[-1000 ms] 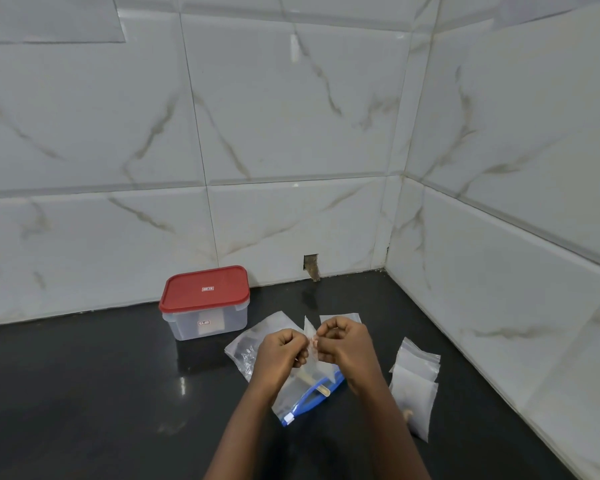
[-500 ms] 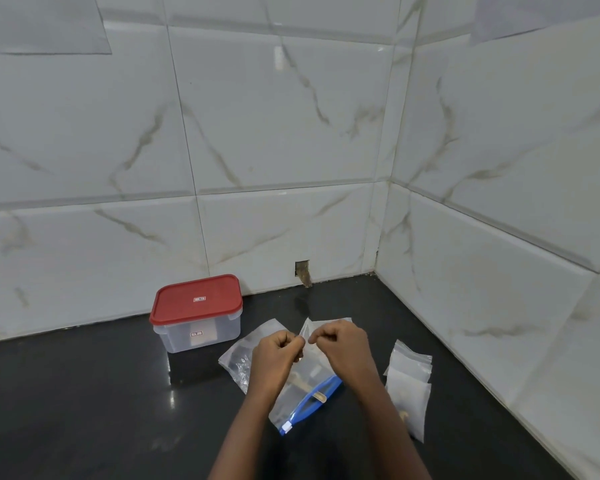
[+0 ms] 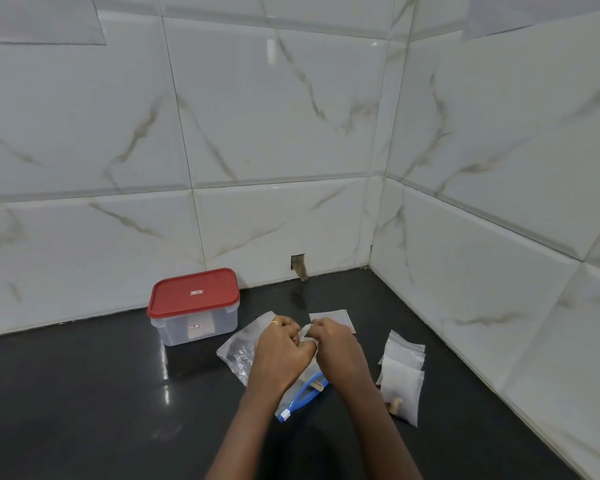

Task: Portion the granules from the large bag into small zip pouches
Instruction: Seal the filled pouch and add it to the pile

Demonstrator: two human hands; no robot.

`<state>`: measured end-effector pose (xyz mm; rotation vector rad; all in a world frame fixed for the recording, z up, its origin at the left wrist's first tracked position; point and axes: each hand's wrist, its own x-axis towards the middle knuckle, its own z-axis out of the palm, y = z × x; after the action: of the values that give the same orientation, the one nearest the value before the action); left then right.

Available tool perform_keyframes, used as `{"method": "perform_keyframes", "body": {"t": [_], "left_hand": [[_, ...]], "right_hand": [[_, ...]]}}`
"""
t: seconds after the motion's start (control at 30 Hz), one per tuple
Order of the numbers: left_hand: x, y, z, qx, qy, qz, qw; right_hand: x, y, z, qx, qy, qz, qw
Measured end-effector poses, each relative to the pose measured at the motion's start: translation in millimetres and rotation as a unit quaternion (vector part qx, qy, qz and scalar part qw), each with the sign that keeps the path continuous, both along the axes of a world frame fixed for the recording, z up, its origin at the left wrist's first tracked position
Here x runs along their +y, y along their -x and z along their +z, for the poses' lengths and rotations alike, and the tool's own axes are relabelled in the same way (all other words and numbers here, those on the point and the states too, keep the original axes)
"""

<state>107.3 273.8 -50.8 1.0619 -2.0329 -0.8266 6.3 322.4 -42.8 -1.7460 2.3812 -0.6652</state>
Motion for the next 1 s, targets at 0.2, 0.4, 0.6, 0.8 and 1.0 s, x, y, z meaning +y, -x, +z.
{"method": "perform_keyframes", "body": {"t": [0.2,0.4,0.6,0.8,1.0], "left_hand": [[-6.1,-13.1,-11.0,-0.041,0.03,-0.172,0.984],[-3.9,-8.4,-17.0,-0.151,0.058,-0.133,0.978],[-5.2,-5.1,-19.4,-0.182,0.058,-0.103,0.976],[-13.0,-7.0,-27.7,-0.174,0.044,-0.097,0.979],[-12.6,-7.4,-30.0,-0.176,0.02,-0.078,0.981]], "right_hand": [[5.9,5.0,-1.8,-0.117,0.098,-0.056,0.987],[4.7,1.2,-10.3,-0.18,0.069,-0.014,0.981],[6.3,5.8,-20.9,-0.186,0.067,-0.004,0.98],[1.7,11.8,-27.5,-0.162,0.04,0.007,0.986],[0.2,16.9,-35.1,-0.239,0.08,-0.017,0.967]]}}
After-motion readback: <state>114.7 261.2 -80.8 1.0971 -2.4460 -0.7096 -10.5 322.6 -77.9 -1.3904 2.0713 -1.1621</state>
